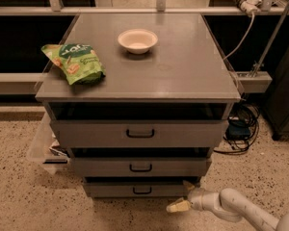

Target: Open bottom drawer

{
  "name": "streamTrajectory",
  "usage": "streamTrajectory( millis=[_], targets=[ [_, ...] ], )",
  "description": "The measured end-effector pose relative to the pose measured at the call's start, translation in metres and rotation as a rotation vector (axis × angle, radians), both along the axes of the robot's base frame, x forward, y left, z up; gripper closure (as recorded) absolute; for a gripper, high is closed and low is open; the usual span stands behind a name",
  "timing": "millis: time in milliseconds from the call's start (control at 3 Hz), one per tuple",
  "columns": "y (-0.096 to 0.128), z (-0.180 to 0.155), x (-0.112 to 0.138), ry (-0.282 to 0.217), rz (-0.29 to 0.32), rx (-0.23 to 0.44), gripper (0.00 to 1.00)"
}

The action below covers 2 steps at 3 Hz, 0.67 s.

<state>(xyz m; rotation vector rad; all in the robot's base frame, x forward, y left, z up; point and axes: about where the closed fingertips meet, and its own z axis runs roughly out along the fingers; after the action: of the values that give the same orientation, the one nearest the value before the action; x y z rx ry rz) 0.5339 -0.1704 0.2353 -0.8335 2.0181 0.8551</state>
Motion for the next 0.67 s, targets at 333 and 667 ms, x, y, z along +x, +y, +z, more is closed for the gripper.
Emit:
streamTrajectory(
  millis=[333, 667],
  targets=[
    [0.001, -0.001, -0.001, 0.002, -0.004, 0.001, 0.0],
    [0.003, -0.005, 0.012, -0.014, -0.014, -0.015, 0.0]
  ],
)
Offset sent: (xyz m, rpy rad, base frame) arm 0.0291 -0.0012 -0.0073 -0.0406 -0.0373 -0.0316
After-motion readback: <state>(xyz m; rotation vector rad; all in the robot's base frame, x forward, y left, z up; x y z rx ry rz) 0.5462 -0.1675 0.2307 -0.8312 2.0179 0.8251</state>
